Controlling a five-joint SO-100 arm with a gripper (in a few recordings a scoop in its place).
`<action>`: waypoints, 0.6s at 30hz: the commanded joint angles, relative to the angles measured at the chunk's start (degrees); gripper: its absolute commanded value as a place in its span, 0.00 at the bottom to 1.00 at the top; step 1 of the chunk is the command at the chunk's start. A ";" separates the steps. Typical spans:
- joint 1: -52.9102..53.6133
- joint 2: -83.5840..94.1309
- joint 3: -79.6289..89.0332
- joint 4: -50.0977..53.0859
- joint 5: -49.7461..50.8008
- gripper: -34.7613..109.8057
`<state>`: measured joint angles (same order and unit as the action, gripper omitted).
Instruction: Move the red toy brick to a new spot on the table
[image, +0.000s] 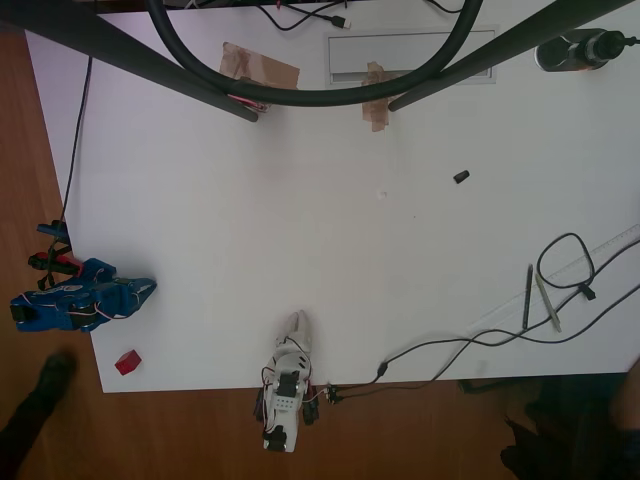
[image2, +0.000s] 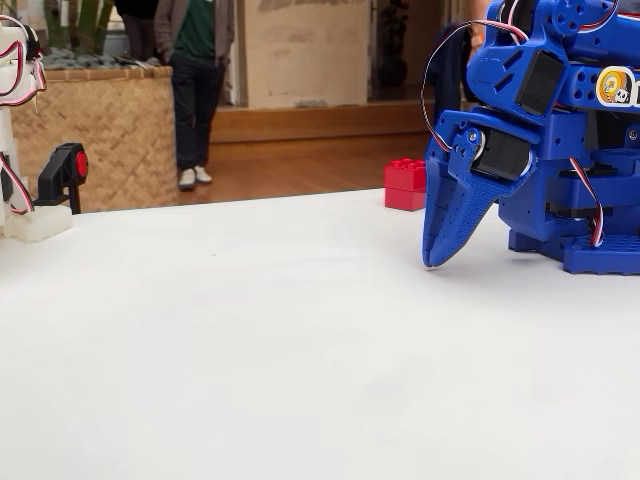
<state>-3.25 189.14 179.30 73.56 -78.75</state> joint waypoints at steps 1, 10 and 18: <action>-0.09 2.20 -0.09 -0.70 -0.53 0.24; -0.09 2.20 0.62 0.00 -7.12 0.25; 0.00 2.20 1.58 -0.18 -10.02 0.25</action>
<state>-3.34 189.49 181.14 73.56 -88.33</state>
